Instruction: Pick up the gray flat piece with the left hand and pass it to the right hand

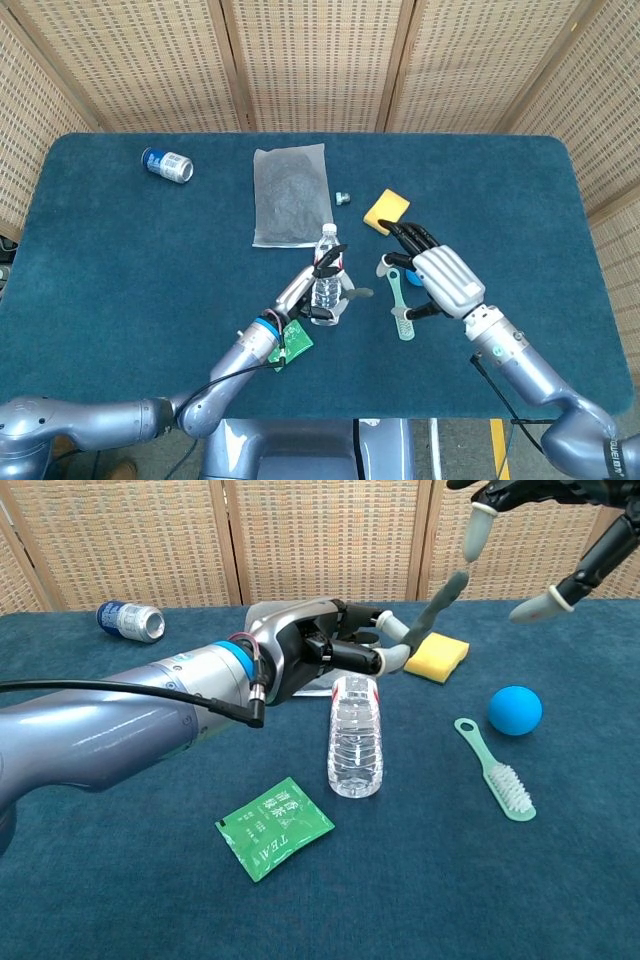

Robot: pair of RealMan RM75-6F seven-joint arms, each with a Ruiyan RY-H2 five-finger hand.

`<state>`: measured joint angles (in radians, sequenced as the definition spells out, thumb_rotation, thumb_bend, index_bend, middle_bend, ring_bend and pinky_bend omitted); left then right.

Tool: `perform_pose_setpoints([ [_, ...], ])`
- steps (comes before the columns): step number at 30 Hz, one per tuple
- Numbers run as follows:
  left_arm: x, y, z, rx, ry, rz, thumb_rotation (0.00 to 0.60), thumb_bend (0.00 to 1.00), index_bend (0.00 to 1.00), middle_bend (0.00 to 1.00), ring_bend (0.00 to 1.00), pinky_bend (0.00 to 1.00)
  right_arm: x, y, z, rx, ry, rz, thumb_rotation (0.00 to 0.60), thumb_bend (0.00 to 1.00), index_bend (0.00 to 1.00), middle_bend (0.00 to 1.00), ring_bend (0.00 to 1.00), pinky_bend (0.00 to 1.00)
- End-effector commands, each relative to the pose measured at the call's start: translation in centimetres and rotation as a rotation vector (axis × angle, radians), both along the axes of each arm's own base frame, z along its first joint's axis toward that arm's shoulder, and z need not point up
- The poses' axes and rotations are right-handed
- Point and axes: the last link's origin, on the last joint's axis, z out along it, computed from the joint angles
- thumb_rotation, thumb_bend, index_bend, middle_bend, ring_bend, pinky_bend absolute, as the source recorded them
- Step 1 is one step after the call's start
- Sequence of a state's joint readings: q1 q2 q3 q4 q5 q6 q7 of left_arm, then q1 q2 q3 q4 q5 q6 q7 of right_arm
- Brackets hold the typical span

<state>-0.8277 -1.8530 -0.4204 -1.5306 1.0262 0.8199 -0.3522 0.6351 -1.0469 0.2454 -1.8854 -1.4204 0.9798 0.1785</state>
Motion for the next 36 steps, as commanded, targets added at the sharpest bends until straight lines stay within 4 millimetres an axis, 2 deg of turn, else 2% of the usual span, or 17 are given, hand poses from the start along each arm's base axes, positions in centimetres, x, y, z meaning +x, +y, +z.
perform_pose_setpoints([
  [1, 0.2, 0.0, -0.2, -0.007, -0.005, 0.0, 0.6, 0.45, 0.78, 0.0, 0.0, 0.0, 0.8, -0.3, -0.7, 0.004, -0.002, -0.003, 0.6, 0.31, 0.49, 0.0, 0.0, 0.0],
  [14, 0.9, -0.2, -1.1, -0.038, -0.024, 0.008, 0.6, 0.45, 0.78, 0.0, 0.0, 0.0, 2.6, -0.2, -1.9, 0.025, 0.003, -0.005, 0.6, 0.36, 0.53, 0.0, 0.0, 0.0],
  [36, 1.2, -0.5, -1.1, -0.048, -0.029, 0.001, 0.6, 0.45, 0.78, 0.0, 0.0, 0.0, 2.5, -0.2, -2.4, -0.002, 0.07, -0.008, 0.6, 0.43, 0.57, 0.0, 0.0, 0.0],
])
